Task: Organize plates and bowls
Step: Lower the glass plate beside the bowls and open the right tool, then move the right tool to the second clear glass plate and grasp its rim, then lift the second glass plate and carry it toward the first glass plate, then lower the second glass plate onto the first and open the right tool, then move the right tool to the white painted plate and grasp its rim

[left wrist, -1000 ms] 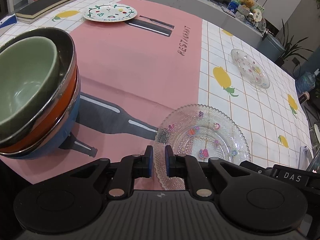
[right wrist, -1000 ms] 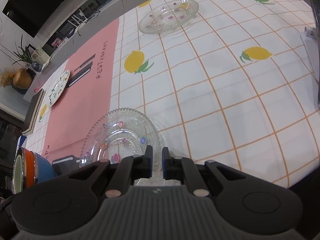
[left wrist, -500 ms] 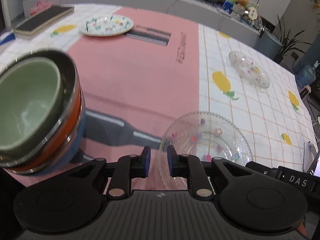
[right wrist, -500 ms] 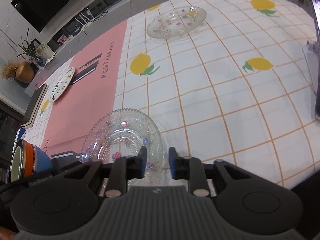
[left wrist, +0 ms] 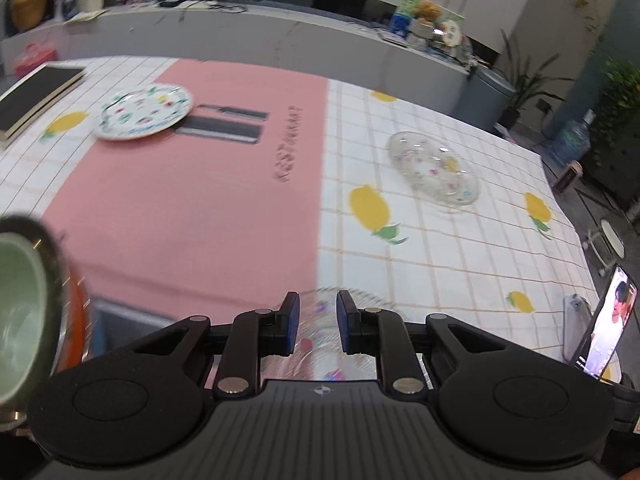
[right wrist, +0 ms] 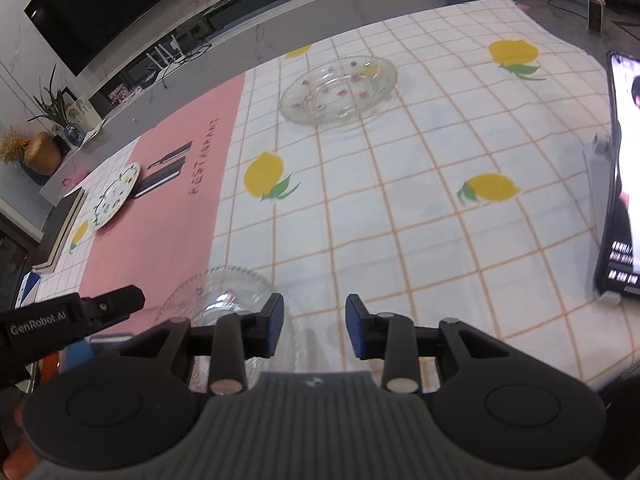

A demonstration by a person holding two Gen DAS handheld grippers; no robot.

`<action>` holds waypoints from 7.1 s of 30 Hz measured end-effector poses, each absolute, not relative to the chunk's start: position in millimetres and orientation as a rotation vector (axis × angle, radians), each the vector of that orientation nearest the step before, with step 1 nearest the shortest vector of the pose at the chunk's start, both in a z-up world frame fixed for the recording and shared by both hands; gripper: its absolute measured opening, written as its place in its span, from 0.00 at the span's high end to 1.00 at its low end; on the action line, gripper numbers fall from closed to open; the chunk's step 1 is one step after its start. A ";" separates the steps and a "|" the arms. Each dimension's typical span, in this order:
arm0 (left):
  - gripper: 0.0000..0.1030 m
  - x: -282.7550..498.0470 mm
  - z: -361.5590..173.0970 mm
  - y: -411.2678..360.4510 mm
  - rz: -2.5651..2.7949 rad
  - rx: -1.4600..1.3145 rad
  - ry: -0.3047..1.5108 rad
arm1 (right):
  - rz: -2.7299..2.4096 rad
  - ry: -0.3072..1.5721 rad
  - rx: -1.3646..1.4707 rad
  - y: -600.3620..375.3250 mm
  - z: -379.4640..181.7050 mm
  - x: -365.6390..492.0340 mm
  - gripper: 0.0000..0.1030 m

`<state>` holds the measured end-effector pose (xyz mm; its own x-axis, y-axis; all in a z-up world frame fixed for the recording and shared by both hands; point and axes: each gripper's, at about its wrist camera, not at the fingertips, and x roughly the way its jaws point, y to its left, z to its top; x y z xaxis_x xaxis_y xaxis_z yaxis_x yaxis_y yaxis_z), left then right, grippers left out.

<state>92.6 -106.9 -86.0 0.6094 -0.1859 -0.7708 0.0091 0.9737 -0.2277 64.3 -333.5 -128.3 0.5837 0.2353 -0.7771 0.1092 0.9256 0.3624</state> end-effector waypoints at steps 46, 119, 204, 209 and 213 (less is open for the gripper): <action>0.56 306.4 -152.8 -171.6 -0.212 -0.324 0.884 | -0.079 0.803 0.504 -419.7 -164.5 263.8 0.67; 0.87 46.3 -108.7 -38.4 -0.127 -0.496 0.840 | 0.152 0.899 0.484 -308.5 -116.5 45.8 0.92; 0.77 117.3 0.8 90.9 -0.116 -0.092 0.781 | 0.327 0.883 0.051 -153.9 -77.7 134.6 0.62; 0.77 154.5 -1.5 129.0 -0.117 -0.080 0.785 | 0.366 0.886 0.027 -124.6 -78.5 175.3 0.62; 0.77 186.2 -18.9 155.6 -0.172 -0.129 0.798 | 0.417 0.910 0.051 -104.7 -86.2 212.8 0.62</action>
<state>186.2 155.6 -18.9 0.6853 -0.2019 -0.6997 0.1049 0.9781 -0.1795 212.8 -104.7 -86.2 0.5399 0.3720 -0.7551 -0.3290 0.9190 0.2174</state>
